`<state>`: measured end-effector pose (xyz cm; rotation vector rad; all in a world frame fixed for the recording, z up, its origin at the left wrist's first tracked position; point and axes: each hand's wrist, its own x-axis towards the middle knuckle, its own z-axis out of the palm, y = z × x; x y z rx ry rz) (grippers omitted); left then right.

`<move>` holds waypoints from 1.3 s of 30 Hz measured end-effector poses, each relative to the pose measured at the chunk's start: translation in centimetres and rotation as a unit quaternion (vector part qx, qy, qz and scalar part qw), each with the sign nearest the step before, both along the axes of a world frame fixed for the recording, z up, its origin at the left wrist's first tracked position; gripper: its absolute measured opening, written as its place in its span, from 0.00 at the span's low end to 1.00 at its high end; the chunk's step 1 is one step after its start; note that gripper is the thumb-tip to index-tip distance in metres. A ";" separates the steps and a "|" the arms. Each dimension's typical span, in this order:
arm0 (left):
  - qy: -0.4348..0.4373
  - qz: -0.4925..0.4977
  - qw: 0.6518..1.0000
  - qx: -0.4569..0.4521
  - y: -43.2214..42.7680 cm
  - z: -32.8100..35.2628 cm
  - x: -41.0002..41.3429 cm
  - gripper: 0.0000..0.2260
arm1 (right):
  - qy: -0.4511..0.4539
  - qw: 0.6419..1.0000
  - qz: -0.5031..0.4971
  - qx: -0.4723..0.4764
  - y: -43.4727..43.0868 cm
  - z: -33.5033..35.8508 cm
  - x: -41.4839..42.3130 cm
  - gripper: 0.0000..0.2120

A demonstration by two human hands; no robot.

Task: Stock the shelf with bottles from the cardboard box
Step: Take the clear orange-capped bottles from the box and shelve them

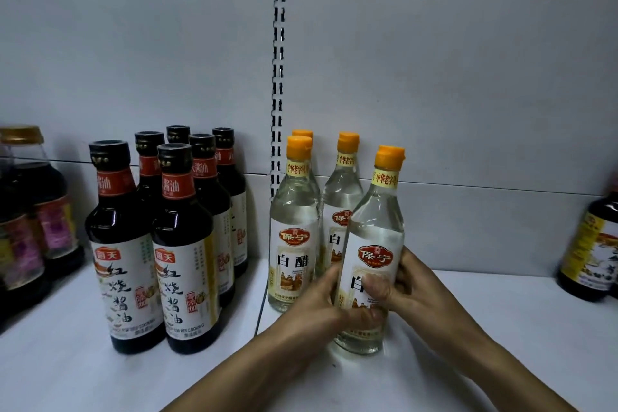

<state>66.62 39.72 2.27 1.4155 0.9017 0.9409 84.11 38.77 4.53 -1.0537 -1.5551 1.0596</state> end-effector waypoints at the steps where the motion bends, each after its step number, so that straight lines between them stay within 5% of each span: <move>1: 0.003 0.003 1.000 0.004 0.0 0.0 0.0 0.25 | 0.002 1.000 0.002 -0.002 0.1 -0.1 -0.1 0.23; 22: 0.144 0.087 0.977 0.133 0.4 -0.5 0.2 0.26 | -0.017 1.000 -0.013 0.013 1.0 -1.3 -0.9 0.27; 26: 0.271 0.174 0.919 0.228 -1.0 0.3 -0.2 0.25 | -0.029 0.999 -0.028 0.021 1.2 -1.9 -1.1 0.21; 32: 0.339 0.258 0.833 0.353 -1.6 0.9 -1.2 0.17 | -0.060 0.996 -0.054 0.037 1.8 -1.7 -1.5 0.20; 39: 0.258 0.356 0.805 0.399 -1.1 1.9 -3.1 0.09 | -0.082 0.994 -0.056 0.044 2.5 -1.5 -2.2 0.16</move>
